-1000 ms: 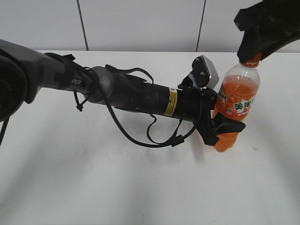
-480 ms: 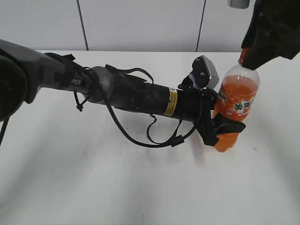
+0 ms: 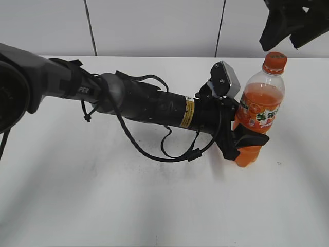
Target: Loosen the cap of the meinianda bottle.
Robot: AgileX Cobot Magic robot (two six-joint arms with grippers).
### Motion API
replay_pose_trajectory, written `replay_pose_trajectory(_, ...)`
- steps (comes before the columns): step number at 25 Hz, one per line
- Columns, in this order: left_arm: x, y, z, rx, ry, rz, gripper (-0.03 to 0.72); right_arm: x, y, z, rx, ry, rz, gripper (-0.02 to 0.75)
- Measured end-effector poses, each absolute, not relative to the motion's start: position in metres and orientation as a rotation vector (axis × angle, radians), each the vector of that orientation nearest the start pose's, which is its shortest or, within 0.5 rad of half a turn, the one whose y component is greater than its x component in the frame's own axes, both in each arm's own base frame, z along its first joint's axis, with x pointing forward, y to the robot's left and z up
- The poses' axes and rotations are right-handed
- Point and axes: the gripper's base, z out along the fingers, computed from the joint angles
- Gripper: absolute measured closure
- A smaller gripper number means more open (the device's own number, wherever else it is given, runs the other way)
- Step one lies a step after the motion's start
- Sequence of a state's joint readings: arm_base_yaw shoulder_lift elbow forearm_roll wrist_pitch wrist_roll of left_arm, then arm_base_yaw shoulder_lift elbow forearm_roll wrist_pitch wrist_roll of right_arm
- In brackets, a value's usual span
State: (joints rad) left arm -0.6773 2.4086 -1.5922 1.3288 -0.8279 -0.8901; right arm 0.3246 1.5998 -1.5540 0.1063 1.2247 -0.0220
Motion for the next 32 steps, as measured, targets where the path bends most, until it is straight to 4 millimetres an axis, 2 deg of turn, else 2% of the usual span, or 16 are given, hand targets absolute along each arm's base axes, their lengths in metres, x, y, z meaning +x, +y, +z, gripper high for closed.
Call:
replay_pose_trajectory(3,0.344,-0.36,0.104,1.399,1.483,-1.028,0.28,0.311,0.114,0.346,-0.323,2.776,0.243,0.305)
replay_pose_trajectory(7,0.344,-0.36,0.104,1.399,1.483,-1.028,0.28,0.317,0.114,0.331,-0.313,2.823,0.211,0.335)
replay_pose_trajectory(10,0.344,-0.36,0.104,1.396,1.484,-1.029,0.28,0.318,0.115,0.33,-0.345,2.822,0.204,0.474)
replay_pose_trajectory(11,0.344,-0.36,0.104,1.397,1.484,-1.027,0.28,0.318,0.115,0.33,-0.399,2.813,0.196,0.47)
replay_pose_trajectory(13,0.344,-0.36,0.104,1.398,1.483,-1.028,0.28,0.318,0.115,0.33,-0.593,2.77,0.17,0.47)
replay_pose_trajectory(15,0.344,-0.36,0.104,1.398,1.482,-1.029,0.28,0.317,0.116,0.33,-0.958,2.653,0.126,0.47)
replay_pose_trajectory(18,0.344,-0.36,0.104,1.401,1.482,-1.029,0.28,0.317,0.116,0.33,-1.526,2.362,0.023,0.47)
replay_pose_trajectory(20,0.344,-0.36,0.104,1.401,1.482,-1.029,0.28,0.317,0.116,0.33,-1.748,2.203,-0.023,0.47)
replay_pose_trajectory(22,0.344,-0.36,0.103,1.402,1.481,-1.028,0.28,0.317,0.116,0.331,-1.836,2.129,-0.034,0.47)
replay_pose_trajectory(23,0.344,-0.36,0.104,1.403,1.48,-1.028,0.28,0.317,0.117,0.331,-1.842,2.121,-0.025,0.458)
replay_pose_trajectory(24,0.344,-0.36,0.103,1.403,1.481,-1.027,0.28,0.317,0.117,0.331,-1.841,2.118,-0.023,0.412)
replay_pose_trajectory(27,0.344,-0.36,0.104,1.401,1.481,-1.029,0.28,0.315,0.119,0.333,-1.8,2.132,0.019,0.185)
replay_pose_trajectory(28,0.344,-0.36,0.104,1.401,1.481,-1.029,0.28,0.313,0.12,0.335,-1.773,2.141,0.032,0.134)
replay_pose_trajectory(30,0.344,-0.36,0.104,1.4,1.482,-1.029,0.28,0.309,0.119,0.342,-1.701,2.169,0.051,0.108)
replay_pose_trajectory(32,0.344,-0.36,0.104,1.4,1.482,-1.029,0.28,0.303,0.117,0.351,-1.557,2.247,0.068,0.134)
